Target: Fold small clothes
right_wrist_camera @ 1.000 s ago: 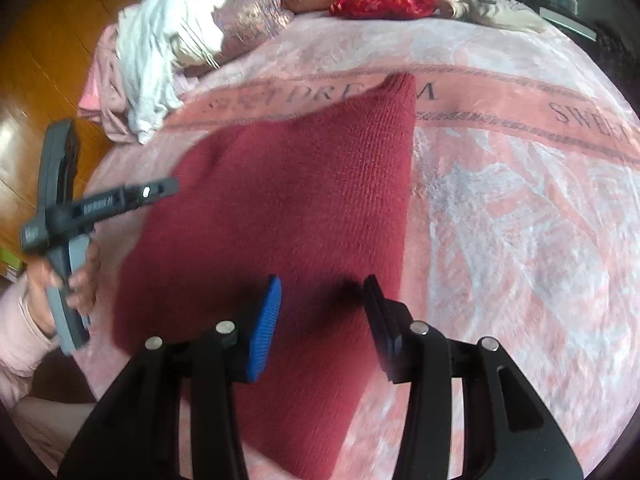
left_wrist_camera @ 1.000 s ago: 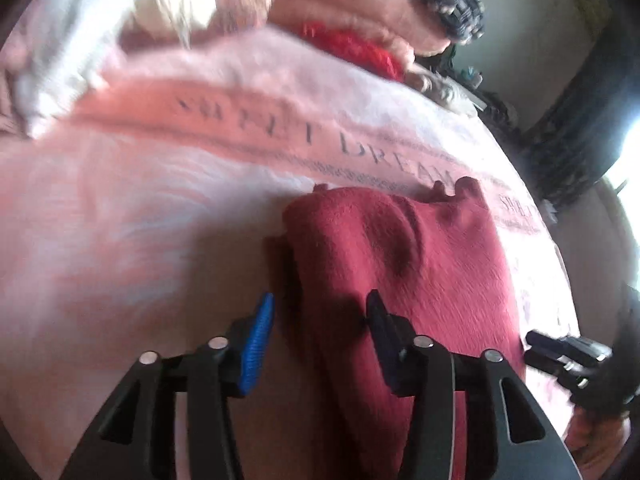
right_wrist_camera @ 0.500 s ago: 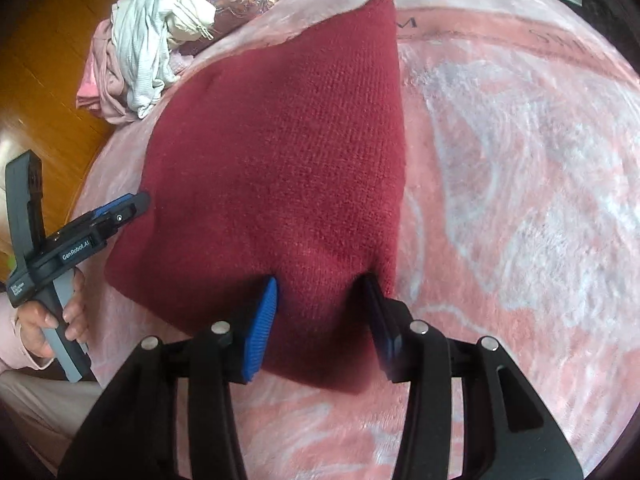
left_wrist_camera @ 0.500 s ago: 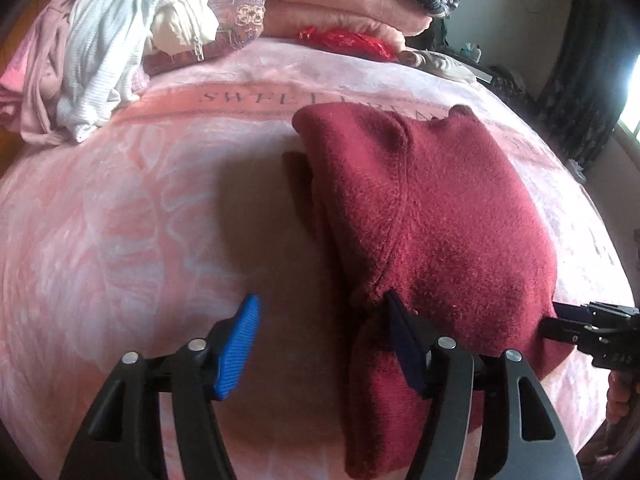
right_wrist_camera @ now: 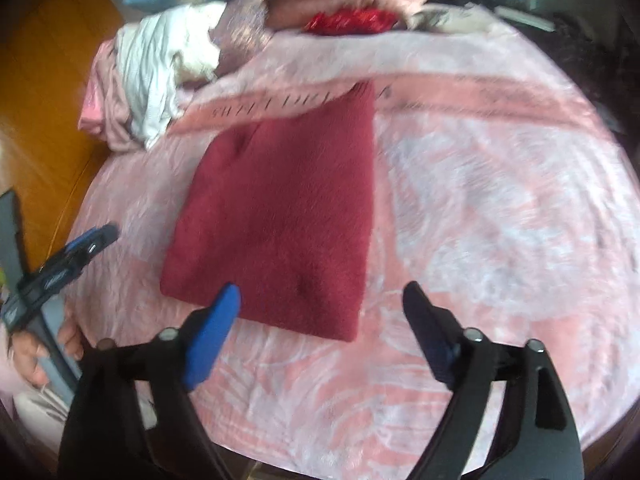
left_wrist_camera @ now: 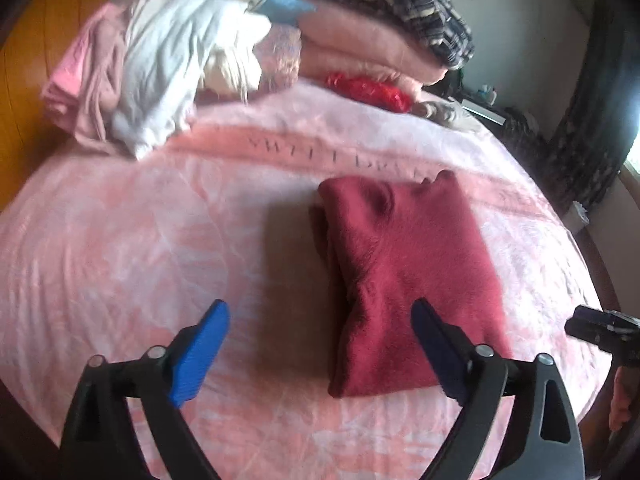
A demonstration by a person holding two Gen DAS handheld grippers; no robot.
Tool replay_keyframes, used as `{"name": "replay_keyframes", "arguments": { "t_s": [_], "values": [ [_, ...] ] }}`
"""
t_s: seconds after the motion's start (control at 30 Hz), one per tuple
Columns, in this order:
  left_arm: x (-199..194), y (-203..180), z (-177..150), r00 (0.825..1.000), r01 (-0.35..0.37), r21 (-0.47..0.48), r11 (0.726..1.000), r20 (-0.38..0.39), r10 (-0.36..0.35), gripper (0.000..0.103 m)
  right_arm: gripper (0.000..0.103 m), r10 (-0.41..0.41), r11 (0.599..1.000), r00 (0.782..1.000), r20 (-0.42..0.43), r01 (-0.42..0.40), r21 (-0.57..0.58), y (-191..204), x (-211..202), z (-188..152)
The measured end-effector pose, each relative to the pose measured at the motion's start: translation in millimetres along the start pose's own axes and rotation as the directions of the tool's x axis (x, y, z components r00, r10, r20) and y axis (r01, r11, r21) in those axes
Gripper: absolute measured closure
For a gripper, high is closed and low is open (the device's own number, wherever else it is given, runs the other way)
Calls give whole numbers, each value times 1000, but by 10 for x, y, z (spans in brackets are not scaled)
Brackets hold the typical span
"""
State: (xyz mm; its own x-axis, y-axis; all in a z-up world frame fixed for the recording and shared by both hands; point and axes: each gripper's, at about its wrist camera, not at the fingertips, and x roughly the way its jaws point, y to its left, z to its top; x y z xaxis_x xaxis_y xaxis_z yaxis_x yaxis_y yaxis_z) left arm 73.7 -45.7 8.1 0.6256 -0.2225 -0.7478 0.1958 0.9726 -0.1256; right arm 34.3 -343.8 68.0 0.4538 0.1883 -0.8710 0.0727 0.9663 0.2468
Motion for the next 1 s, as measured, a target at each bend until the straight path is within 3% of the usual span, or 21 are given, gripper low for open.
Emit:
{"name": "replay_keyframes", "arguments": {
  "t_s": [0.13, 0.27, 0.57, 1.0],
  "values": [
    [-302, -80, -52, 999, -11, 29, 1000, 34, 10, 5, 14, -12, 1000, 1000, 22, 11, 19, 31, -249, -98],
    [-434, -108, -129, 999, -37, 62, 997, 15, 37, 5, 12, -74, 997, 994, 83, 75, -15, 104, -491, -215],
    [-721, -57, -322, 993, -109, 58, 992, 46, 107, 5, 11, -145, 986, 985, 98, 152, -63, 300, -620, -500],
    [-858, -151, -663, 999, -52, 68, 996, -1, 52, 5, 11, -125, 992, 990, 68, 126, -22, 498, -483, -871]
  ]
}}
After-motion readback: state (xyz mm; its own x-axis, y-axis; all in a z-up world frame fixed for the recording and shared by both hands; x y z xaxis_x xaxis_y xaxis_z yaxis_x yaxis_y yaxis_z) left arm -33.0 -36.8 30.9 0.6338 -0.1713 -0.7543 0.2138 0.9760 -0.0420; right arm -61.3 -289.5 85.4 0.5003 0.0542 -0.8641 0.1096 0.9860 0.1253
